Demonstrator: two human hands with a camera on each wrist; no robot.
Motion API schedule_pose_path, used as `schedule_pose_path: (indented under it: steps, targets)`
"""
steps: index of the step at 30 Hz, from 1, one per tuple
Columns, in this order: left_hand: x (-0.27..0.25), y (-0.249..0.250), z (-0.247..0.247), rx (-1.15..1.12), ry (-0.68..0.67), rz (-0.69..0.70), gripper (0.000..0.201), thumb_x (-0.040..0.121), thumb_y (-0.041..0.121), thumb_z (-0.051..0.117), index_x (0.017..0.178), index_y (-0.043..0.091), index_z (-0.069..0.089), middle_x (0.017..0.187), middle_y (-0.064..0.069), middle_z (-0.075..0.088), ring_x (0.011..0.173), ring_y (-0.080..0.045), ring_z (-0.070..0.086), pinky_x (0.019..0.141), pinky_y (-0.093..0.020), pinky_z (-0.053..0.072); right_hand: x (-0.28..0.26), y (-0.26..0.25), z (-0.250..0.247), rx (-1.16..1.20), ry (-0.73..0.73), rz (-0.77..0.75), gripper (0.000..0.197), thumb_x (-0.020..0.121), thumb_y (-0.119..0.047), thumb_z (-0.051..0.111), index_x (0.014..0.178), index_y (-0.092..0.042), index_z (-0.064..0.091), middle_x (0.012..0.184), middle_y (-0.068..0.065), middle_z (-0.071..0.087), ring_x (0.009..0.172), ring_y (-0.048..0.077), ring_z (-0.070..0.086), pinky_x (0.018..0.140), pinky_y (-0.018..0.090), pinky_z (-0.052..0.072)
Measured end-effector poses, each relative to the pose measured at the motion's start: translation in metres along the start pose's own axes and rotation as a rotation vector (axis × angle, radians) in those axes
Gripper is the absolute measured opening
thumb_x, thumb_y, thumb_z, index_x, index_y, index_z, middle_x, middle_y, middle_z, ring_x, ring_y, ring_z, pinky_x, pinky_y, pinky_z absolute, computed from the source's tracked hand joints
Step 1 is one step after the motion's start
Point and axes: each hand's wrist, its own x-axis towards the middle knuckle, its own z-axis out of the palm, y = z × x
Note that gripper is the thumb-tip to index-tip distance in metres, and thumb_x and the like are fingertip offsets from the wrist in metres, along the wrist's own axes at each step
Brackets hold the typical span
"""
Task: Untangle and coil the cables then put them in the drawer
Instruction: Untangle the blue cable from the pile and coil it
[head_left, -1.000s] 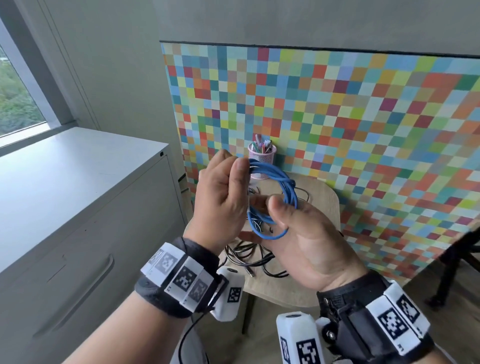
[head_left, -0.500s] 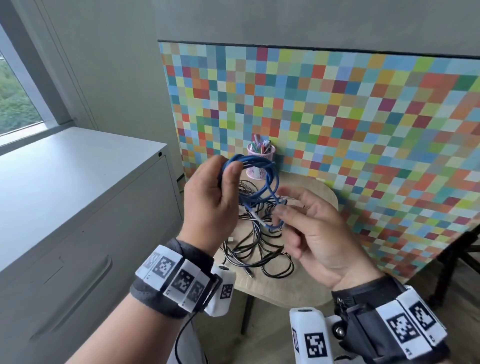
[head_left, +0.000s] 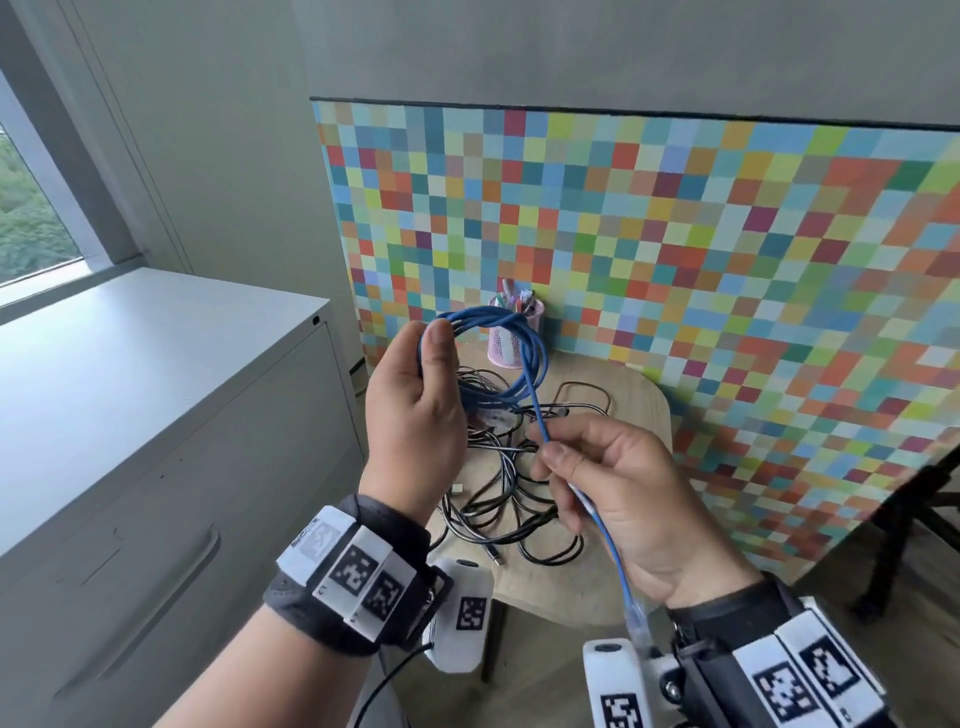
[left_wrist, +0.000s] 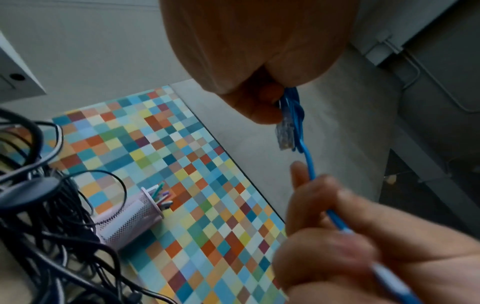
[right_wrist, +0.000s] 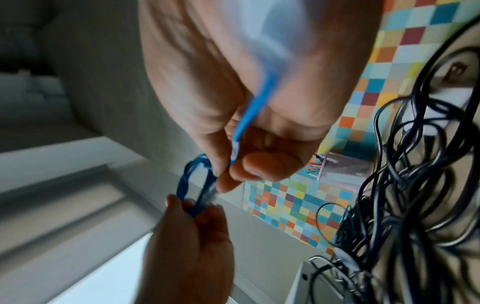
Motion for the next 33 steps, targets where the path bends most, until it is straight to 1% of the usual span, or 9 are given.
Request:
schedule_pose_path:
  steps: [3,6,8,11,14,18,22,29,33]
  targets:
    - [-0.003,0.007,0.004,-0.088,-0.017,-0.062,0.04,0.108,0.043,0.041,0.071,0.027,0.043,0.064,0.014,0.039,0.058,-0.015,0.04,0.052,-0.036,0.036,0.003,0.005,-0.002,-0.22,0.073,-0.086,0.019,0.089,-0.004,0.075,0.087,-0.021,0.084,0.085,0.007,0.078,0.067,0.014,0.062,0.053,0.022,0.047]
    - [-0.005,0.018,0.008,-0.266,-0.055,-0.131,0.038,0.108,0.038,0.041,0.075,0.021,0.047,0.067,0.009,0.045,0.061,-0.017,0.06,0.054,-0.035,0.054,0.005,0.01,-0.001,-0.475,0.11,-0.188,0.016,0.09,-0.008,0.078,0.089,-0.023,0.084,0.088,-0.007,0.079,0.082,0.007,0.072,0.074,0.019,0.053]
    - [-0.004,0.028,0.01,-0.247,-0.09,-0.083,0.036,0.109,0.033,0.041,0.076,0.023,0.05,0.063,0.017,0.05,0.058,-0.007,0.057,0.055,-0.034,0.055,0.004,0.014,0.002,-0.412,0.124,-0.211,0.019,0.094,-0.009,0.073,0.088,-0.024,0.082,0.077,-0.006,0.074,0.069,0.009,0.065,0.065,0.021,0.051]
    - [-0.004,0.034,0.01,-0.172,-0.123,0.006,0.034,0.11,0.019,0.04,0.079,0.028,0.051,0.06,0.026,0.055,0.056,0.002,0.053,0.055,-0.015,0.048,0.003,0.009,0.003,-0.108,0.178,-0.195,0.028,0.103,-0.003,0.057,0.088,-0.019,0.075,0.069,0.007,0.059,0.059,0.02,0.05,0.051,0.032,0.041]
    - [-0.004,0.031,0.011,-0.13,-0.127,0.05,0.031,0.11,0.023,0.042,0.082,0.03,0.053,0.065,0.026,0.055,0.061,0.001,0.052,0.06,-0.022,0.052,0.001,-0.006,0.002,0.105,0.222,-0.189,0.017,0.101,-0.011,0.058,0.086,-0.013,0.066,0.069,0.012,0.054,0.055,0.023,0.046,0.046,0.032,0.037]
    - [-0.006,0.024,0.016,-0.09,-0.083,0.088,0.028,0.108,0.026,0.044,0.082,0.032,0.051,0.068,0.024,0.055,0.062,0.002,0.049,0.061,-0.012,0.039,-0.004,-0.01,0.013,0.009,0.124,-0.183,0.02,0.089,-0.03,0.071,0.079,-0.013,0.066,0.065,0.015,0.051,0.049,0.025,0.043,0.043,0.031,0.035]
    - [-0.014,0.028,0.023,-0.071,-0.083,0.104,0.028,0.107,0.027,0.046,0.081,0.037,0.049,0.068,0.023,0.053,0.062,0.002,0.048,0.062,-0.011,0.036,0.001,-0.003,0.026,-0.093,0.189,-0.251,0.023,0.094,-0.021,0.072,0.078,-0.005,0.071,0.059,0.015,0.058,0.048,0.028,0.051,0.047,0.035,0.043]
    - [-0.025,0.028,0.024,-0.238,-0.139,-0.024,0.038,0.108,0.027,0.044,0.078,0.007,0.055,0.071,0.011,0.054,0.067,-0.001,0.048,0.066,-0.014,0.041,0.004,-0.008,0.027,0.153,0.194,-0.191,0.02,0.099,0.0,0.059,0.098,-0.001,0.08,0.099,0.025,0.076,0.092,0.033,0.074,0.084,0.041,0.061]
    - [-0.03,0.027,0.025,-0.329,-0.198,-0.126,0.037,0.101,0.037,0.046,0.081,0.012,0.064,0.076,0.01,0.065,0.074,-0.005,0.059,0.073,-0.017,0.047,-0.002,-0.022,0.028,0.433,0.106,-0.147,0.026,0.083,-0.007,0.06,0.095,-0.004,0.082,0.111,0.024,0.076,0.106,0.031,0.074,0.094,0.036,0.061]
